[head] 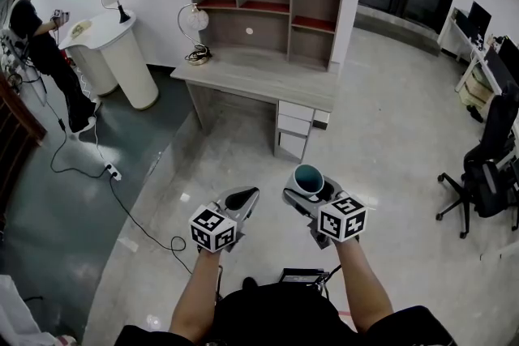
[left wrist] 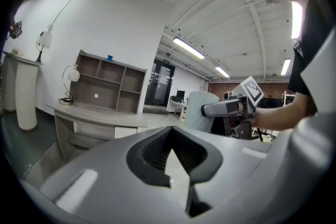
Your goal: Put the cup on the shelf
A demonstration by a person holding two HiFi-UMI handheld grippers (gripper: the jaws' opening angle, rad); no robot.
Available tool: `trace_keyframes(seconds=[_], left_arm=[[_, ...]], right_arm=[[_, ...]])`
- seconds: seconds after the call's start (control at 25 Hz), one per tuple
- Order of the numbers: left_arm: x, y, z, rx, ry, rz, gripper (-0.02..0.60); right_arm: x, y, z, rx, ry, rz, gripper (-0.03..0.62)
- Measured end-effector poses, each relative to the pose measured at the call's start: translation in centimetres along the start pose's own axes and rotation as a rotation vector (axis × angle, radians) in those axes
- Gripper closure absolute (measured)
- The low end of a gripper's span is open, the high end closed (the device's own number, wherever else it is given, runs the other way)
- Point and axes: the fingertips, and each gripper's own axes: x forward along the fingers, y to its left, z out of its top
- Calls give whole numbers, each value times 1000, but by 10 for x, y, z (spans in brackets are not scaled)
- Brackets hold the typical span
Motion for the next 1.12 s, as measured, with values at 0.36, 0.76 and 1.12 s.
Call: trace_keyframes(seconds=[0.36, 0.76, 1.12], left_arm=[[8, -6, -1, 2, 9, 34, 581], [28, -25, -10, -6, 27, 67, 581], [36, -35, -24, -18, 48, 86, 581]], right_arm=[[-9, -8, 1, 6, -3, 28, 207], [-27, -31, -1, 32, -6, 63, 207], [-34, -45, -9, 72, -1, 93, 207]])
